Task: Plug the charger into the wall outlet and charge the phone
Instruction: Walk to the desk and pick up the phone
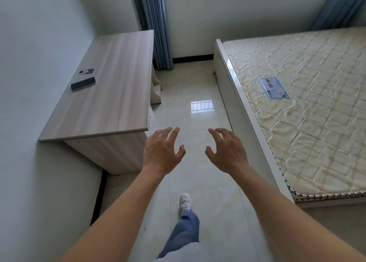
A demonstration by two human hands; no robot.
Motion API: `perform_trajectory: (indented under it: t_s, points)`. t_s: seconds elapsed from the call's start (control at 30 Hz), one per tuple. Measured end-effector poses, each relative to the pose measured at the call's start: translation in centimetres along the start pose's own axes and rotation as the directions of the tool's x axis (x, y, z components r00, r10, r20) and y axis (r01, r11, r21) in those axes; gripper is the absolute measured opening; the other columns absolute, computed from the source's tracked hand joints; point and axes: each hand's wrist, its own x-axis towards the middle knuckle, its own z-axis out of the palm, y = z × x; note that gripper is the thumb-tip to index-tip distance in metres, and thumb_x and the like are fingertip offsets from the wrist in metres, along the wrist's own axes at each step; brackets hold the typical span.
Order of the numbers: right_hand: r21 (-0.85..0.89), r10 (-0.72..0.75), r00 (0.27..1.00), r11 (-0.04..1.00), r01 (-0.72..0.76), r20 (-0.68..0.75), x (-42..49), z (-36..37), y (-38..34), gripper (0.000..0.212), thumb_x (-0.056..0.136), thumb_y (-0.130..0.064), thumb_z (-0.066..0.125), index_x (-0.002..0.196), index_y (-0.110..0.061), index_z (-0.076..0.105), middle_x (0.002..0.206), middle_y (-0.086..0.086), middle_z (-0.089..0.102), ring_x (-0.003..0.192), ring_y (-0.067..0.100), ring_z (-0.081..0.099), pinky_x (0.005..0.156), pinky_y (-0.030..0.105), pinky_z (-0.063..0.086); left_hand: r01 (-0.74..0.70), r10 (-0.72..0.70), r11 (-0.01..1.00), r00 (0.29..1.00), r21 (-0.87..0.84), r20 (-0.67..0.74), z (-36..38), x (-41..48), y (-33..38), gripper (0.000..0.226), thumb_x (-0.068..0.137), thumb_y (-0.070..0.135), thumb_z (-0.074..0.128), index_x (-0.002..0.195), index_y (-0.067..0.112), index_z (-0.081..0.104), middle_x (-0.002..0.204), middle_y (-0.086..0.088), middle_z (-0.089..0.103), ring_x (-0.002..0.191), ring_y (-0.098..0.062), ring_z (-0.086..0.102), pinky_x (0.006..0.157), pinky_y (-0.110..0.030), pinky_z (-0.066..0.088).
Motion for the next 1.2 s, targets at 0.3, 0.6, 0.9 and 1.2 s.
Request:
perform_trajectory:
  t_s: [0.3,0.6,0.9,1.2]
  points:
    - [-0.037,-0.003,1.000,0.999,0.003,0.008,16.6,0.1,0.3,0.061,0.087,-0.043,0.056,0.143,-0.020,0.046,0.141,0.009,0.055,0.130,0.028,0.050,0.107,0.042,0.041,0.009,-0.009,1.000,1.000,-0.028,-0.021,1.3,15.9,-4.6,0.063,0.087,0.055,0.041,0.142,0.026,0.043,0.141,-0.003,0.055,0.127,-0.024,0.051,0.101,-0.045,0.046]
    - [-0.039,0.019,1.000,0.999,-0.020,-0.016,30.5,1.0,0.2,0.061,0.086,-0.044,0.055,0.142,-0.022,0.046,0.139,0.007,0.056,0.128,0.028,0.051,0.106,0.042,0.043,0.011,-0.013,0.998,1.000,-0.061,-0.024,2.6,30.3,-8.4,0.062,0.088,0.056,0.043,0.143,0.027,0.044,0.143,-0.002,0.055,0.127,-0.024,0.052,0.102,-0.045,0.046]
    - [0.001,0.024,0.999,1.000,-0.024,0.020,41.9,2.7,1.9,0.061,0.087,-0.044,0.056,0.143,-0.021,0.046,0.139,0.008,0.056,0.127,0.027,0.052,0.104,0.042,0.044,0.035,-0.036,0.996,0.999,-0.086,-0.008,5.2,40.6,-10.3,0.062,0.086,0.055,0.041,0.141,0.026,0.046,0.141,-0.001,0.056,0.128,-0.023,0.051,0.102,-0.044,0.045]
    - [0.034,-0.064,0.996,0.997,0.062,0.067,59.1,2.3,5.8,0.059,0.088,-0.040,0.057,0.143,-0.019,0.047,0.138,0.006,0.056,0.126,0.025,0.052,0.098,0.040,0.048,0.139,-0.141,0.989,0.990,-0.055,-0.028,6.2,55.9,-11.0,0.055,0.083,0.053,0.040,0.129,0.025,0.053,0.127,0.001,0.063,0.111,-0.023,0.058,0.090,-0.041,0.051]
